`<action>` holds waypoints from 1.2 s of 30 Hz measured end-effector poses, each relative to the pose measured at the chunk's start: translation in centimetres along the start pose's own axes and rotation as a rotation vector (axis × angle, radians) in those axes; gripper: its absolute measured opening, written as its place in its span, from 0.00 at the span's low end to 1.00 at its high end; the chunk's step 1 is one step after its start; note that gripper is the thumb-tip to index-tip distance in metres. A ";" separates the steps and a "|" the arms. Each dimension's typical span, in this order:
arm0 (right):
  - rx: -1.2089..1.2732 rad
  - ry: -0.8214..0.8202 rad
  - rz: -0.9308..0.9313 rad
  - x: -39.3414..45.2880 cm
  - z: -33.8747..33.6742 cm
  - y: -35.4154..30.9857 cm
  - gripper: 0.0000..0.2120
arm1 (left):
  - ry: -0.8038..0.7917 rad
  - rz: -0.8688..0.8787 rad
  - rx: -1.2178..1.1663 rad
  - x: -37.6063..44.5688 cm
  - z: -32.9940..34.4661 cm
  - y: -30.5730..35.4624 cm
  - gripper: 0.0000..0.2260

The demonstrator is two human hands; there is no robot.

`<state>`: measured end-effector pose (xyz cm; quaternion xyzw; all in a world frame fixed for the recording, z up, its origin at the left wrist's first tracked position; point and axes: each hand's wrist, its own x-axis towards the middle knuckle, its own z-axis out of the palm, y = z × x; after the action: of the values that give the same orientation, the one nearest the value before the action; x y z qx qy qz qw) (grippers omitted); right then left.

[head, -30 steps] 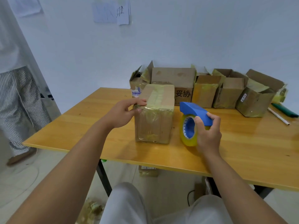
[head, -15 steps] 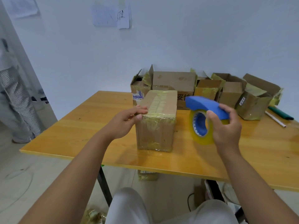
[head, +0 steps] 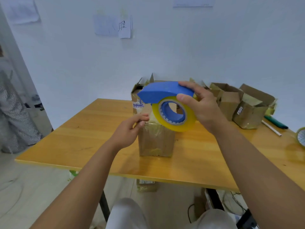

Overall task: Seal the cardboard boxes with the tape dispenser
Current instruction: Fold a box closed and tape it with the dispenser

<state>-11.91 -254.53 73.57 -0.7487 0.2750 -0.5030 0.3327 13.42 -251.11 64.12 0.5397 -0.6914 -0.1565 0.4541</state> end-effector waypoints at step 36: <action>0.071 -0.073 0.033 0.6 -1.6 1.1 0.17 | -0.011 -0.625 -0.755 5.3 -2.6 5.5 0.08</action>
<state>-13.28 -256.06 73.50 -0.7498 0.2567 -0.4792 0.3772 12.19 -253.08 71.82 0.5183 -0.3935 -0.5279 0.5458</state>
